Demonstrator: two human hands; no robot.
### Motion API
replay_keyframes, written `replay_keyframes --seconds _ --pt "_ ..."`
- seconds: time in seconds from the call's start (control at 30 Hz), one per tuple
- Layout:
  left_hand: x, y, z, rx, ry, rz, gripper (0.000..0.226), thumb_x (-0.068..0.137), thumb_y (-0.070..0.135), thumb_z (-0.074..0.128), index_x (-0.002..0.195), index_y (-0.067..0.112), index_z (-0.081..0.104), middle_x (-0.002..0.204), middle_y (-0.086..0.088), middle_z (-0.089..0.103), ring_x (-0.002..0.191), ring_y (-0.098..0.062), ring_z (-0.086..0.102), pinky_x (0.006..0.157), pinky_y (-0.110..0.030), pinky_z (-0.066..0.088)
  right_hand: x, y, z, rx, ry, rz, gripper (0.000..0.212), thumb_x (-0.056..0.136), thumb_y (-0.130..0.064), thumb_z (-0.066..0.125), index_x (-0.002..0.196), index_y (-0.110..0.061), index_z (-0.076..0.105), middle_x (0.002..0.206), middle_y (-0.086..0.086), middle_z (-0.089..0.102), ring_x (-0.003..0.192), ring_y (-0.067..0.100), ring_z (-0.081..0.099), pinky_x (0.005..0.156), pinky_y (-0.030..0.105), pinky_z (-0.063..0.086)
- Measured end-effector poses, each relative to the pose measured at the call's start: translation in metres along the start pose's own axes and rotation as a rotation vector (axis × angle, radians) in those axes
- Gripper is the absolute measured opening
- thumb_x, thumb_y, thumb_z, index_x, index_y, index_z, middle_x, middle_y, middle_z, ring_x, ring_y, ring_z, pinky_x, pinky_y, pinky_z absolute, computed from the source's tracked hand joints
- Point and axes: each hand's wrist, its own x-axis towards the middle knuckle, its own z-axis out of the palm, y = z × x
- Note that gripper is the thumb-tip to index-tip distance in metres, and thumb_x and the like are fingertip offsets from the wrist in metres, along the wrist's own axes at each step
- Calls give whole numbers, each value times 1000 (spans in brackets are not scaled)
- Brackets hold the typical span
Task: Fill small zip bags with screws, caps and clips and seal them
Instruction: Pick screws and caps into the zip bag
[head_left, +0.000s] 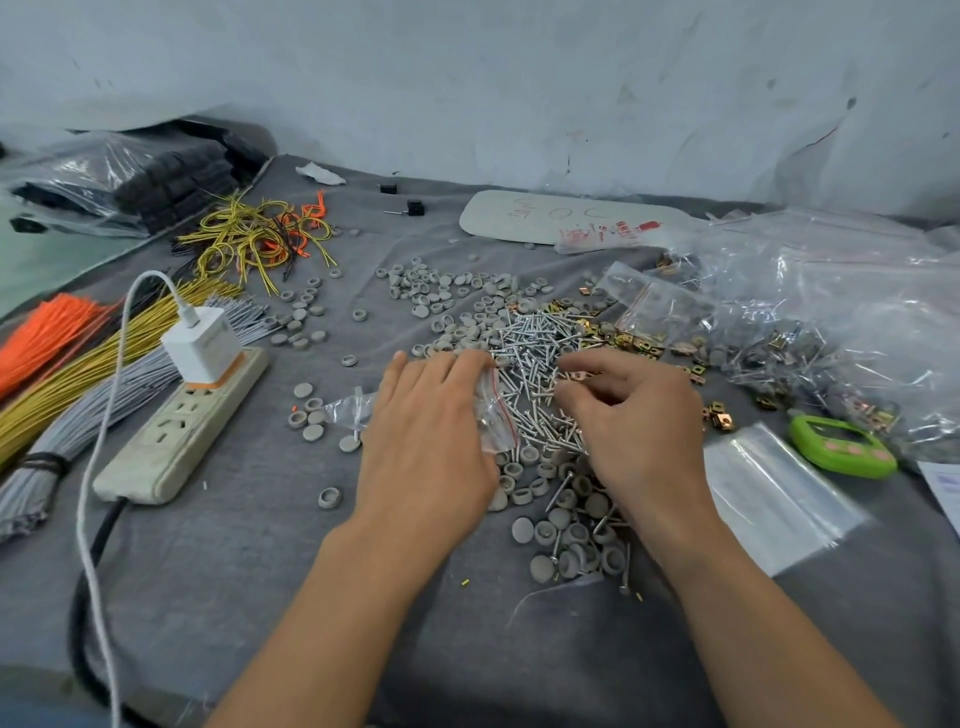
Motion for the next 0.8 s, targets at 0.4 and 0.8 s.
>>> replay_keyframes --seconds 0.4,0.8 --pt "-1 20 -7 -296 16 119 43 68 11 69 109 24 67 101 10 65 103 -14 58 120 -32 20 -7 -14 9 270 -485 -2 28 89 -3 70 75 -24 82 72 -5 77 65 5 66 62 25 52" --pt "-1 18 -8 -263 -5 249 84 57 11 70 139 27 58 133 8 61 129 -11 51 124 -33 20 -7 -16 -2 255 -645 -129 17 78 -7 65 83 -24 66 73 -14 68 68 1 59 63 25 46"
